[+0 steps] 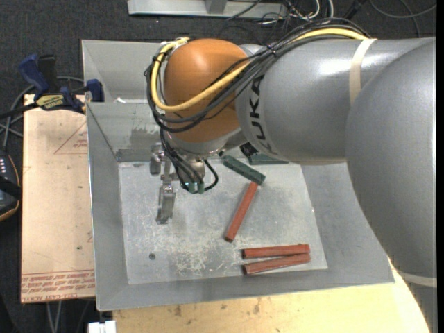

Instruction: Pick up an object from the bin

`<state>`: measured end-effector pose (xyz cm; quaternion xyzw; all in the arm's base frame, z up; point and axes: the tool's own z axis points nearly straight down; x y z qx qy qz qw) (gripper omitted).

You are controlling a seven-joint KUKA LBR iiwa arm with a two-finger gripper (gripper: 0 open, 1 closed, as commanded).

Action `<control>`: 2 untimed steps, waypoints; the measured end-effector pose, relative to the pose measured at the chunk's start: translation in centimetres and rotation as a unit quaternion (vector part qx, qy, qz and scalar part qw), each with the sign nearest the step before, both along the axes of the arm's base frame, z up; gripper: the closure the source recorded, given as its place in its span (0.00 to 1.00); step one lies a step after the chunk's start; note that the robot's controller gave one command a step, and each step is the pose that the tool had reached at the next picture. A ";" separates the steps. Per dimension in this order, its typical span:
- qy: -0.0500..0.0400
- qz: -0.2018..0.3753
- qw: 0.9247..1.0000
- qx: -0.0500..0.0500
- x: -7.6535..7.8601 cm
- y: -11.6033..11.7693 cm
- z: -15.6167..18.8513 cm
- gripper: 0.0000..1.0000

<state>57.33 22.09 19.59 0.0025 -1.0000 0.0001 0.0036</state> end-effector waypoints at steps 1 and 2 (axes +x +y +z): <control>0.000 -0.038 0.999 -0.001 1.4 -3.6 -8.4 0.00; -0.005 0.077 0.997 0.000 6.3 -13.0 -12.7 0.00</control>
Offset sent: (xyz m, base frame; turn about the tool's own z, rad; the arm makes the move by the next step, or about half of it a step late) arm 0.0155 -0.0337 -0.0789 0.0740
